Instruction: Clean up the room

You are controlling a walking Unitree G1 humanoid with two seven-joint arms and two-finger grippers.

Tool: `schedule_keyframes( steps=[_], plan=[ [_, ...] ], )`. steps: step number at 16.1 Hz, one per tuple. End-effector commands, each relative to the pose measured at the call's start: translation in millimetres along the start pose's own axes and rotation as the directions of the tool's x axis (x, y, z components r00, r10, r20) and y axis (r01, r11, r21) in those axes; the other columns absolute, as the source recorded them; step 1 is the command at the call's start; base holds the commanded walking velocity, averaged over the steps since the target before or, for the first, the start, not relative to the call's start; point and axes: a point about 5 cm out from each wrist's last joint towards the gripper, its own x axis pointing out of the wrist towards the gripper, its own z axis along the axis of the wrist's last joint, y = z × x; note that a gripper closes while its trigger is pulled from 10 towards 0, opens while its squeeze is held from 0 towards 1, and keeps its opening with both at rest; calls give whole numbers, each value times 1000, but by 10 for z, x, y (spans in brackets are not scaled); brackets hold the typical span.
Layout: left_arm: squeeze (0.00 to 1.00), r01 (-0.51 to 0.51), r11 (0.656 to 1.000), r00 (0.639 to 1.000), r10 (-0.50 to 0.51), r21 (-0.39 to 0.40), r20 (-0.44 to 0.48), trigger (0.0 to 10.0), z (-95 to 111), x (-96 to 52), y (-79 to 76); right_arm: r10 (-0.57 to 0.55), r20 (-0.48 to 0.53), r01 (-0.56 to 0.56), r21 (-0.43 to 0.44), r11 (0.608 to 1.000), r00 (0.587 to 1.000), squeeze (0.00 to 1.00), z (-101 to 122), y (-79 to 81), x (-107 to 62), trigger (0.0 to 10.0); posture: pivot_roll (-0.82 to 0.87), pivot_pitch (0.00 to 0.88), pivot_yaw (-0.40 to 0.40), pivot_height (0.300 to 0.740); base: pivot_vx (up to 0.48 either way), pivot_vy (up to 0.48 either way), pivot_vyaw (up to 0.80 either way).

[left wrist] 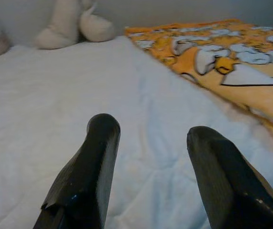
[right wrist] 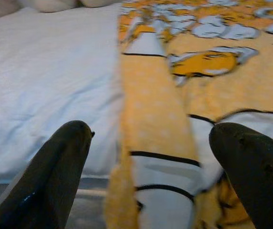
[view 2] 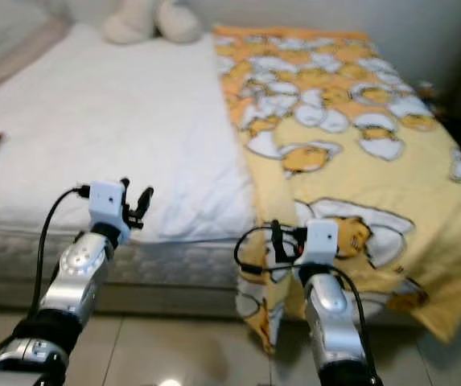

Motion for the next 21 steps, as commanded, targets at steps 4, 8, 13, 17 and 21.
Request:
schedule_keyframes(
  steps=[4, 8, 13, 17, 21],
  plan=[
    [0, 56, 998, 998, -56, -2, 20, 10000, 45, 12, -141, -22, 29, 23, -19, 1000, 999, 12, 49, -18, 54, 10000, -66, 0, 58, 740, 466, 0, 202],
    [0, 127, 992, 992, -128, 13, 20, 10000, 100, 106, -249, -86, 75, 87, -10, 996, 993, 8, 160, -65, 152, 10000, -97, 0, 77, 740, 478, 0, 0],
    [0, 108, 994, 994, -109, 14, 24, 10000, 156, 155, -241, -99, 65, 100, -11, 995, 993, 4, 134, -77, 153, 10000, -88, 0, 90, 740, 288, 0, 0],
    [0, 116, 991, 993, -116, 70, 6, 10000, 104, -66, 8, -151, -41, 150, -15, 989, 988, 4, -78, 27, 143, 10000, -22, 152, 118, 740, 0, 0, 0],
    [0, 131, 981, 991, -126, 146, -39, 10000, 113, -450, 256, -221, -126, 213, -75, 974, 967, 8, -344, 116, -17, 10000, 98, 290, 164, 740, 0, 0, 0]
  ],
)
